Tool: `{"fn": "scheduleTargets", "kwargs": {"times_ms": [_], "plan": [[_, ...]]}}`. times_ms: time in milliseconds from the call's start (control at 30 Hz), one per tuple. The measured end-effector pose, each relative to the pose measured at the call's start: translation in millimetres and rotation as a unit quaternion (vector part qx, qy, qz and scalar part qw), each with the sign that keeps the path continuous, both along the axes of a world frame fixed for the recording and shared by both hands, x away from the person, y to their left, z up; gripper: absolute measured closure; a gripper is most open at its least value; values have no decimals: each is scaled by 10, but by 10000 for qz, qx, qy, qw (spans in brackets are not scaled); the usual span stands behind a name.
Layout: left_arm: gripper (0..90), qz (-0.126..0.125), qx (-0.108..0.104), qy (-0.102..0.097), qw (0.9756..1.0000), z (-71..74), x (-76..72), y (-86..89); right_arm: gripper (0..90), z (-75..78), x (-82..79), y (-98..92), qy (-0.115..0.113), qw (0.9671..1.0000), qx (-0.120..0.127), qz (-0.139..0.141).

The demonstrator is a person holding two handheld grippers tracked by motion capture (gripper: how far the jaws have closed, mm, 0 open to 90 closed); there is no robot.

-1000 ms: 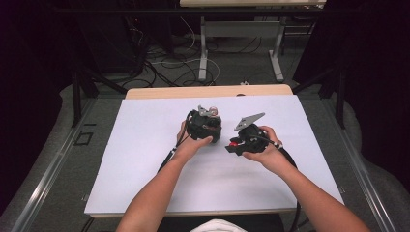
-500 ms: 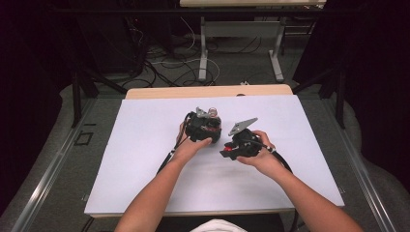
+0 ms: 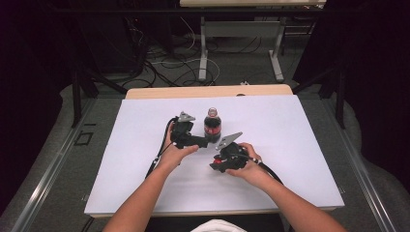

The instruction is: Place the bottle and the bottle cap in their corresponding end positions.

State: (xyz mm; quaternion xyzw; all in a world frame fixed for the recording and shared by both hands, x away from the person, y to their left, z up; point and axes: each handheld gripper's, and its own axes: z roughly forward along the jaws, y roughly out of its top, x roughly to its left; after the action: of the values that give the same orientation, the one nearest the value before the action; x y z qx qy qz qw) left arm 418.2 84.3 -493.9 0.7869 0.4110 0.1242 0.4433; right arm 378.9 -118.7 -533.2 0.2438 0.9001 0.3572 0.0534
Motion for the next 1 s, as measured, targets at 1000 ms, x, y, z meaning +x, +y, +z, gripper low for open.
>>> {"fn": "scheduleTargets", "kwargs": {"times_ms": [1000], "plan": [[8, 454, -163, 79, 9988, -74, -487, 625, 320, 169, -39, -135, -95, 9989, 247, -382]]}}
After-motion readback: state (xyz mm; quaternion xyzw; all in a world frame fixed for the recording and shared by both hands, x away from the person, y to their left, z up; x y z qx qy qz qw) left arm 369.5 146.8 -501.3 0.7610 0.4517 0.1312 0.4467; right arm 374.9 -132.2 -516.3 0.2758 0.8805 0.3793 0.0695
